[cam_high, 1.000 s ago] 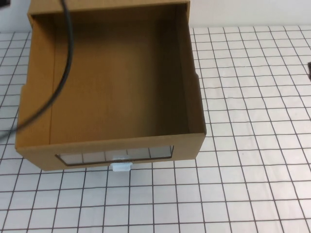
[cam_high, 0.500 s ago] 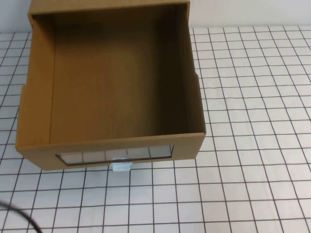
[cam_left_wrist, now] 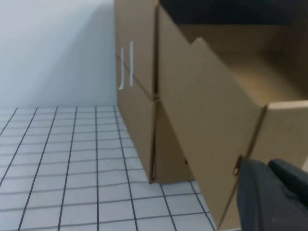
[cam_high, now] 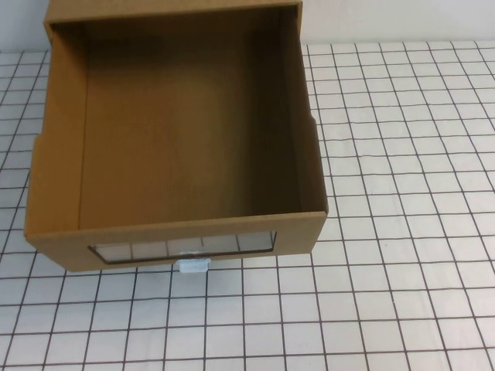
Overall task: Open the shoe box
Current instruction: 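Pull the top drawer of the cardboard box fully open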
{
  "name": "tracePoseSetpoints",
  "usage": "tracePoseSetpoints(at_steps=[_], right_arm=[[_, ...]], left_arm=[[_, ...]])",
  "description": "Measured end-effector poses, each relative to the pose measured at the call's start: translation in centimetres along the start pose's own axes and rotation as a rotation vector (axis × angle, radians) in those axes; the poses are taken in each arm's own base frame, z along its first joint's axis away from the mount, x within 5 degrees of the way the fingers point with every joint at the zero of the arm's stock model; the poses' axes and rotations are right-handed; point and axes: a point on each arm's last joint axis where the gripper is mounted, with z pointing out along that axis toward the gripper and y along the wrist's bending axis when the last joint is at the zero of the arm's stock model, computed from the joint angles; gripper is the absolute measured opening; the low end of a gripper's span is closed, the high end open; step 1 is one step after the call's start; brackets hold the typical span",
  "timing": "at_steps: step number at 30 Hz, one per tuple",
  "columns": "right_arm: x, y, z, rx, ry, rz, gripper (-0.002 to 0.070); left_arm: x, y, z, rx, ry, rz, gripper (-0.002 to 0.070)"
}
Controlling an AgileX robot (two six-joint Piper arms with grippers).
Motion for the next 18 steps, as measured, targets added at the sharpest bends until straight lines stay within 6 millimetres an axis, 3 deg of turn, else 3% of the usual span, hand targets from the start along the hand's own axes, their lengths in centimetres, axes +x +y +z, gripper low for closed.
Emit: tracePoseSetpoints(at_steps=[7, 18], right_arm=[[-0.1, 0.1, 0.0, -0.006, -0.012, 0.0, -0.0013], [-0.2, 0.1, 0.0, -0.01, -0.018, 0.002, -0.0013]], left_arm=[[1.9, 0.1, 0.3, -0.009, 0.046, -0.04, -0.0002], [2.3, -0.4, 0.2, 0.045, 0.093, -0.047, -0.0002]])
